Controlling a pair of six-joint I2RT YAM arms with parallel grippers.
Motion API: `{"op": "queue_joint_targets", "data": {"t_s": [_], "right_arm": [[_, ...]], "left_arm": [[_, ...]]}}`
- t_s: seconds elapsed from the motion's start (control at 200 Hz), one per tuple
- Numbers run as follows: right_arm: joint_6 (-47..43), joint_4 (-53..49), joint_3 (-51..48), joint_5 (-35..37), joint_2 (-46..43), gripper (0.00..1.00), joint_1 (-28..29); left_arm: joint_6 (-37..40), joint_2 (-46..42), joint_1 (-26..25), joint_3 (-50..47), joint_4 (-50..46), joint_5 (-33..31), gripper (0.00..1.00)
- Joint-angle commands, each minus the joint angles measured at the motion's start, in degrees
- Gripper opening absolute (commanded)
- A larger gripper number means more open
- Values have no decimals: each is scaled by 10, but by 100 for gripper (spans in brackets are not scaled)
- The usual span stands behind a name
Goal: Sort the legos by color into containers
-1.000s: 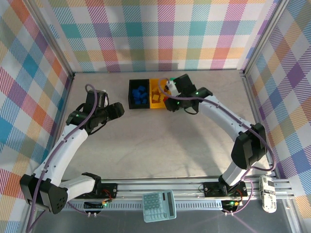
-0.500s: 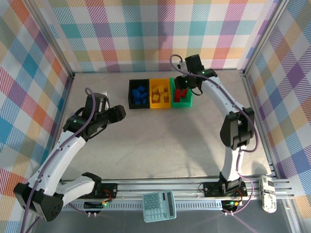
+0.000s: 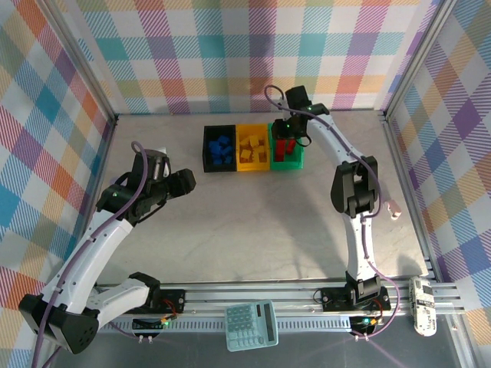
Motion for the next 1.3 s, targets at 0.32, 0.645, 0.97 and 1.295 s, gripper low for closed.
{"op": "queue_joint_targets", "data": {"t_s": [0.32,0.645,0.97,1.295], "right_arm": [[0,-33,1,6,-24,64,-12],[10,61,-253,0,-242,88,-24],[25,58,-415,-95,-437,99,-71],[25,19,-471,-92,-575,99,-136]], "left_arm": [[7,-11,-4,4,-14,-11,69],[15,-8,-4,11,40,10,80],[97,68,-3,128,39,-31,91],[108,135,12,233,0,-76,100]]}}
